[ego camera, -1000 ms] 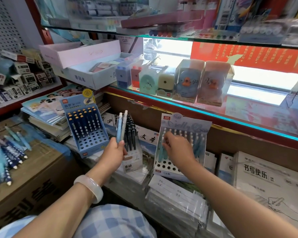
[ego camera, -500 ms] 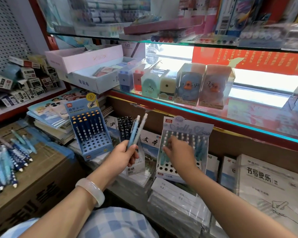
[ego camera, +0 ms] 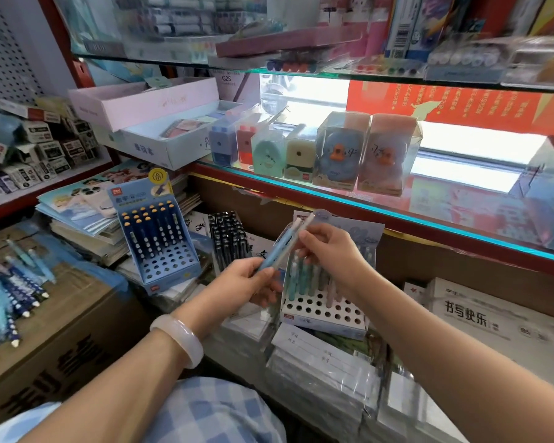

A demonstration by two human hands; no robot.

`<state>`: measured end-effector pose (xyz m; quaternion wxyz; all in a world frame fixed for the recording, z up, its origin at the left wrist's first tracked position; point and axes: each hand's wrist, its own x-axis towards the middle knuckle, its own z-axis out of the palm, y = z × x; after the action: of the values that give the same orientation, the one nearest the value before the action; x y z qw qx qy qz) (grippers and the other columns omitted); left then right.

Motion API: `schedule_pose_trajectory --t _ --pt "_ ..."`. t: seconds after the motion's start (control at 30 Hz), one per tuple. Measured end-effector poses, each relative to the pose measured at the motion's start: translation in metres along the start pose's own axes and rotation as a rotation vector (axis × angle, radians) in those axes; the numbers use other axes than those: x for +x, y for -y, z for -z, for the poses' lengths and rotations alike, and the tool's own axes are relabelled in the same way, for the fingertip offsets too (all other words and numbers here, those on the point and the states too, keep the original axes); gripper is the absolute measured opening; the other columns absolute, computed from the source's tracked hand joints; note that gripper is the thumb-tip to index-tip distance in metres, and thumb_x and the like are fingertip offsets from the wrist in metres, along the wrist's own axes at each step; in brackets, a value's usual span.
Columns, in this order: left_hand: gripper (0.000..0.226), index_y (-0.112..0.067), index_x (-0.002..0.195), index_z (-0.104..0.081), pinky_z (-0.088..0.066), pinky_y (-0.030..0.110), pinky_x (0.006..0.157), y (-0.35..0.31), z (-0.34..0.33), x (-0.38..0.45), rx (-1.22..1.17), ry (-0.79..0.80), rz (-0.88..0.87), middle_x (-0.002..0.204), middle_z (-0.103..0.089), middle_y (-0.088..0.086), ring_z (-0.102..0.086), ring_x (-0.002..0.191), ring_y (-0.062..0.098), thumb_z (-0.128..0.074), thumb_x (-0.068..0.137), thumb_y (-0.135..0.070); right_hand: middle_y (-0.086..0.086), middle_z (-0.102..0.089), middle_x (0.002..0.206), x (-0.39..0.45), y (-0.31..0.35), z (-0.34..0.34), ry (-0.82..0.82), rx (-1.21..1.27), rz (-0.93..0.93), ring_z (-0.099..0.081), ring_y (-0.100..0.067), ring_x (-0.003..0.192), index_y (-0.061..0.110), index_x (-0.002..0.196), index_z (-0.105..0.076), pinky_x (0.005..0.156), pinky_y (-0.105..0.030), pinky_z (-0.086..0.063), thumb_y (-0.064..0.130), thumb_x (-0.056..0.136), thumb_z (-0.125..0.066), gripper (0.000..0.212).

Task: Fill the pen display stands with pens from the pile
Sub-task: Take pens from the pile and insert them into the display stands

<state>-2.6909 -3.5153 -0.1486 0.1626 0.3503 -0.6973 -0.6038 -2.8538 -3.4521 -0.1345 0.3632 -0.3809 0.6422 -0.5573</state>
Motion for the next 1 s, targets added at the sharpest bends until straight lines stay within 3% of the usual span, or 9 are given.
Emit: schedule_pose_trajectory --t 0.1,0.23,0.4,0.5,0.6,0.7,0.83,1.0 --pt "0.019 -0.012 0.103 -0.060 -0.049 0.015 0.062 -0.003 0.001 0.006 0.056 -0.090 -0.013 0.096 -0.066 0.007 -0.063 0.078 0.010 -0.042 0.098 -0.018 -0.001 -0.067 0.087 0.003 0.007 0.023 -0.105 0.014 -0.028 -0.064 -0.010 0.076 0.014 0.104 -0.059 0.068 -0.020 -0.055 0.022 0.092 -0.056 0.015" --pt "0.019 -0.013 0.105 -0.058 -0.042 0.015 0.055 0.000 -0.004 0.011 0.129 -0.190 -0.038 0.079 -0.055 -0.002 -0.051 0.066 0.008 -0.041 0.098 -0.014 0.002 -0.067 0.095 0.006 -0.002 0.053 -0.261 -0.219 0.082 -0.066 -0.007 0.079 0.017 0.113 -0.051 0.060 -0.017 -0.051 0.022 0.090 -0.061 0.025" --pt "0.019 -0.019 0.092 -0.058 -0.039 0.015 0.049 0.002 -0.017 0.015 0.077 -0.142 -0.031 0.071 -0.052 0.000 -0.047 0.055 0.008 -0.041 0.098 -0.012 0.000 -0.070 0.089 0.003 -0.028 0.057 -0.256 -0.395 0.218 -0.068 -0.011 0.076 0.023 0.124 -0.045 0.068 -0.030 -0.057 0.018 0.088 -0.064 0.041" --pt "0.019 -0.014 0.094 -0.058 -0.037 0.012 0.045 0.000 -0.017 0.016 0.066 -0.127 -0.035 0.068 -0.051 0.001 -0.047 0.048 0.003 -0.040 0.098 -0.009 -0.001 -0.068 0.079 0.004 -0.033 0.051 -0.241 -0.518 0.288 -0.066 -0.013 0.068 0.023 0.132 -0.039 0.067 -0.030 -0.056 0.013 0.089 -0.062 0.050" --pt "0.019 -0.012 0.096 -0.059 -0.037 0.015 0.046 0.000 -0.014 0.016 0.076 -0.138 -0.046 0.069 -0.051 0.002 -0.046 0.054 0.009 -0.040 0.098 -0.010 -0.002 -0.068 0.081 0.003 -0.034 0.046 -0.205 -0.654 0.359 -0.065 -0.013 0.068 0.020 0.131 -0.041 0.065 -0.028 -0.056 0.013 0.091 -0.059 0.045" --pt "0.020 -0.016 0.093 -0.059 -0.037 0.017 0.048 0.001 -0.013 0.015 0.071 -0.148 -0.047 0.069 -0.052 0.001 -0.046 0.056 0.009 -0.040 0.098 -0.011 0.005 -0.061 0.081 0.004 -0.041 0.044 -0.163 -0.767 0.424 -0.055 -0.004 0.066 0.016 0.127 -0.046 0.061 -0.018 -0.046 0.015 0.093 -0.055 0.035" --pt "0.017 -0.013 0.097 -0.058 -0.039 0.016 0.048 0.005 -0.010 0.016 0.092 -0.134 -0.077 0.071 -0.053 0.001 -0.047 0.056 0.008 -0.041 0.098 -0.011 -0.003 -0.066 0.094 0.005 -0.055 0.043 -0.186 -0.868 0.395 -0.061 -0.016 0.082 0.016 0.113 -0.053 0.073 -0.034 -0.053 0.023 0.094 -0.053 0.020" --pt "0.017 -0.012 0.099 -0.059 -0.039 0.017 0.049 0.007 -0.009 0.017 0.088 -0.144 -0.072 0.071 -0.053 0.001 -0.047 0.057 0.009 -0.042 0.097 -0.010 -0.003 -0.065 0.099 0.006 -0.059 0.043 -0.227 -0.840 0.359 -0.060 -0.017 0.090 0.017 0.110 -0.056 0.080 -0.039 -0.053 0.024 0.093 -0.055 0.018"
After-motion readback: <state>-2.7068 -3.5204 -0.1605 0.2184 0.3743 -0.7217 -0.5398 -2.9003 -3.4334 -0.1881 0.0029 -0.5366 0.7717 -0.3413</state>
